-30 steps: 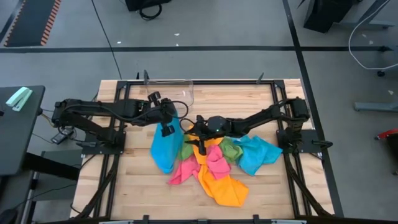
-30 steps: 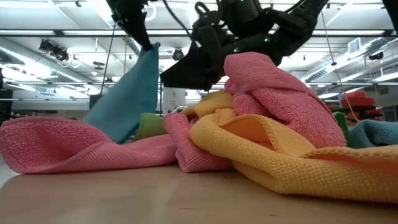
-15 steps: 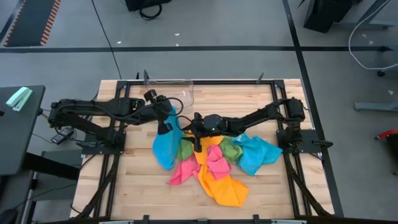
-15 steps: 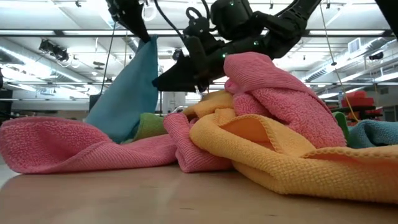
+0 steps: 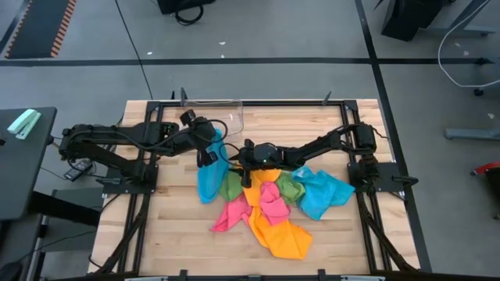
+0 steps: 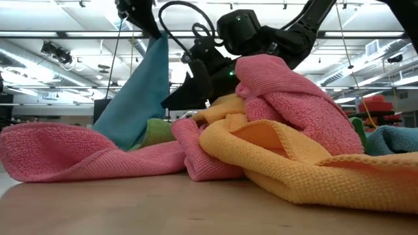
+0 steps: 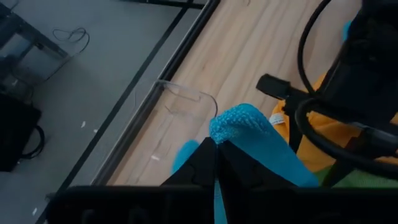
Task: Fold microfiber towels
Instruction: Fold the left blue microfiber towel
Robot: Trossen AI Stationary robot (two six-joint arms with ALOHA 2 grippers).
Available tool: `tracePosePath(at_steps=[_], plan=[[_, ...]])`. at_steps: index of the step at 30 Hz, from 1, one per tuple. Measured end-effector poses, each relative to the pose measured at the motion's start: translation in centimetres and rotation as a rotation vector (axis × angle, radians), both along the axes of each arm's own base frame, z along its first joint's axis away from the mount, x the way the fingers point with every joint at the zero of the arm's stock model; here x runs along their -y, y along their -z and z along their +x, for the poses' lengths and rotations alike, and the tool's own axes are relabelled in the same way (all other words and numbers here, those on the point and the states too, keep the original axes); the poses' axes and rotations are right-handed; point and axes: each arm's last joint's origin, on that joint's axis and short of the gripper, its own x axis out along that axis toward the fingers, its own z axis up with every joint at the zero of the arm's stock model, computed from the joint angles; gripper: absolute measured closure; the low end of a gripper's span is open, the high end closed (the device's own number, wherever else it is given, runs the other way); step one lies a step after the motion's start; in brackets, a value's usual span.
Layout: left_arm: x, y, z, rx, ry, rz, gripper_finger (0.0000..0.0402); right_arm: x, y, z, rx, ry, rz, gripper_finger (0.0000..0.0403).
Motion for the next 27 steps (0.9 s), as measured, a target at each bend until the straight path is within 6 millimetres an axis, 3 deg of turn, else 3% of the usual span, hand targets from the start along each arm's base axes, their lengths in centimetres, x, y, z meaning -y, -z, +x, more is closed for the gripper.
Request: tracePosePath(at_steps=[6,11,22,27], plan=[[0.0,-0.3,0.3,0.030,0.015,0.015,0.0395,0.8,-0.4,0.1,0.046,0.018,-0.006,0.0234],[-0.1,-0.4,0.3,0.031,-0.002,0.047,0.0380,0.8,-0.4,0.1,0.047,0.015,-0.016,0.0259],[-0.1,-0.5,0.5,0.039,0.008,0.068,0.0389,1.4,-0.5,0.0,0.030,-0.002,-0.089,0.0365],[0.4,0.0,-0.1,-0.044,0.025,0.064,0.0377,1.0,-2.4,-0.8,-0.014,-0.034,-0.138,0.0393]])
